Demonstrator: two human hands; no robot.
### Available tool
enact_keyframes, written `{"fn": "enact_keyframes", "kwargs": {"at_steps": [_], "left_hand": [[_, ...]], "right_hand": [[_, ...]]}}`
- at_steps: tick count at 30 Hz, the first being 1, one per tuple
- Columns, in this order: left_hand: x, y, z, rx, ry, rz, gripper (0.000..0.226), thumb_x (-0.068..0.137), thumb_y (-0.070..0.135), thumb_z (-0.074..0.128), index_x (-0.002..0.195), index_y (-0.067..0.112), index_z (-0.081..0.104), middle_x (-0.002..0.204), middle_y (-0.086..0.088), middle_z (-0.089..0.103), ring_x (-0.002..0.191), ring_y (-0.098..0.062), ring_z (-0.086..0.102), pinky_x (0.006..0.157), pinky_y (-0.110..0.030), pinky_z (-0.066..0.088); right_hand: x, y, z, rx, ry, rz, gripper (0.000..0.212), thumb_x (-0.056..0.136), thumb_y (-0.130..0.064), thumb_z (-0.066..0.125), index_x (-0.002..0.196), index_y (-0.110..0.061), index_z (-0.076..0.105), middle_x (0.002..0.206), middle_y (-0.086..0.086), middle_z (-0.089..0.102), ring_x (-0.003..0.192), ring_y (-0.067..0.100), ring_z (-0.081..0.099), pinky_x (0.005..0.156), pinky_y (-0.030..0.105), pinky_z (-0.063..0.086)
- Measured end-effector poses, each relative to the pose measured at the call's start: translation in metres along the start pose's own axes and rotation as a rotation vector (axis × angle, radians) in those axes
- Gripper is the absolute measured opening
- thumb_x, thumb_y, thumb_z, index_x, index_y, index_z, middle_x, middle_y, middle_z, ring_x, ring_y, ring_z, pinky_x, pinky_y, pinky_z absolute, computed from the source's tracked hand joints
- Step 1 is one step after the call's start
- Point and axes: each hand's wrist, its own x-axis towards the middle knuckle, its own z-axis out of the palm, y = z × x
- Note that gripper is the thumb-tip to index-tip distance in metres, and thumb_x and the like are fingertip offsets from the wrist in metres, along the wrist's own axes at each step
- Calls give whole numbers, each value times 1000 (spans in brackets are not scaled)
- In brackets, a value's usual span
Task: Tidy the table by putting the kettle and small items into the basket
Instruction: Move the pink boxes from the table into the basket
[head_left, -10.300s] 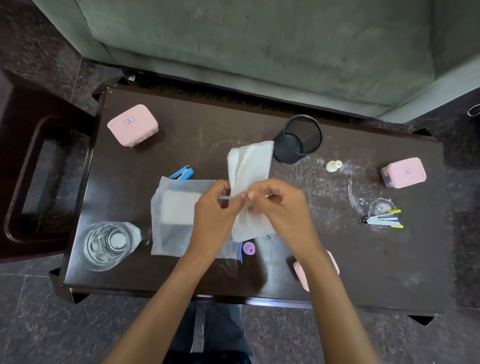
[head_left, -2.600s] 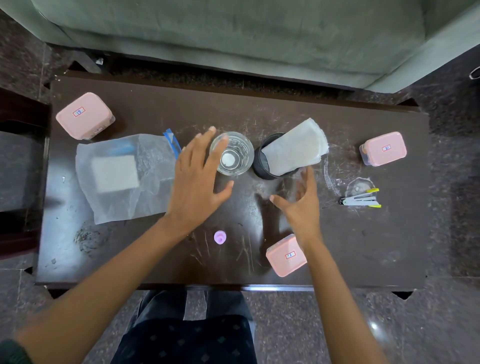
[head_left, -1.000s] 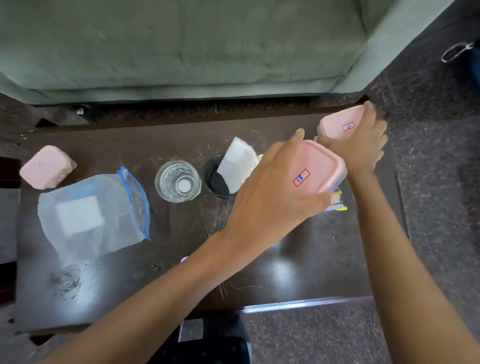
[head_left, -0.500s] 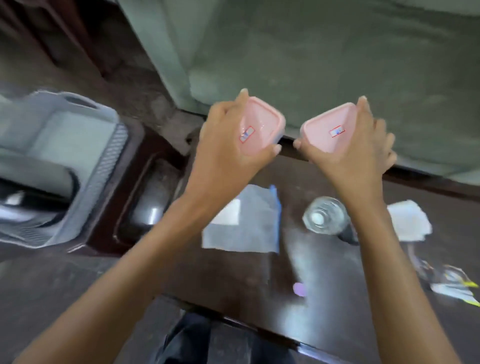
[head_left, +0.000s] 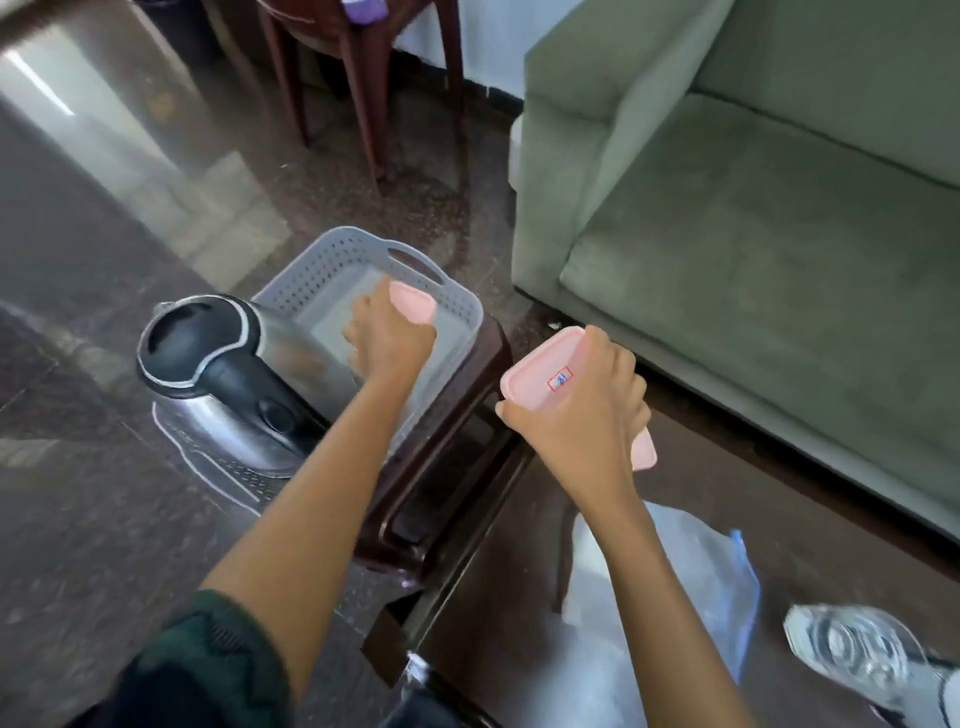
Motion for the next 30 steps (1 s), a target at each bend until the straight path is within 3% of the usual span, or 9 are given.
{"fn": "enact_keyframes", "kwargs": {"at_steps": [2,5,10,15,18,22,26,28,30], "left_hand": [[19,-10,15,-61,-26,-144,63,78,15,66,134,27,39,136,-10,42,126,-34,35,96,-42,37],[30,-17,33,-28,-114,-199,62,79,13,64,132,33,40,133,-10,41,122,-34,34,80,-39,37],[38,-19,44,-7,-230,-180,81,73,34,74,141,33,29,140,-8,36,127,-34,30,99,-47,35],[42,-23,55,-176,-232,-129,48,92,37,37,137,19,40,142,-10,46,130,-37,37,106,-44,29],[42,-25,58,-229,-242,-78,46,95,32,27,136,18,43,142,-10,47,129,-35,40,106,-44,31],[39,-29,57,-418,-77,-121,46,98,30,24,132,9,47,137,-16,50,127,-32,44,108,-41,32],[32,-40,48,-855,248,-440,42,99,25,29,129,3,49,136,-18,50,126,-28,45,107,-33,31],[25,-44,45,-991,324,-528,41,100,21,31,130,-1,47,136,-19,50,126,-28,46,107,-30,31],[17,-46,46,-1075,354,-551,40,100,23,30,124,0,52,129,-18,54,120,-29,51,107,-37,36]], "right_hand": [[5,-2,9,-23,-29,14,102,48,-46,82,131,-21,29,130,5,40,117,33,38,98,46,31],[12,1,18,-49,-71,12,103,50,-44,83,133,-21,27,132,4,38,120,32,35,99,45,29],[20,5,30,-79,-93,38,106,48,-44,84,135,-22,27,133,4,39,120,32,35,99,46,29],[29,-2,42,-86,-95,44,107,48,-45,84,135,-24,27,135,2,38,121,30,33,100,45,28],[33,-7,49,-111,-100,34,106,48,-47,83,135,-25,27,134,1,39,122,30,32,100,45,27],[38,-14,57,-121,-99,28,106,48,-49,82,136,-25,27,135,1,40,122,29,32,100,45,26],[51,-35,67,-115,-14,-31,105,49,-45,83,135,-20,30,136,4,37,122,29,35,97,43,29],[64,-52,76,-96,15,-108,100,47,-45,82,130,-18,34,131,6,39,119,30,39,95,43,33],[78,-71,92,-150,-22,-189,97,46,-51,80,127,-17,37,127,7,43,117,31,40,94,45,34]]}}
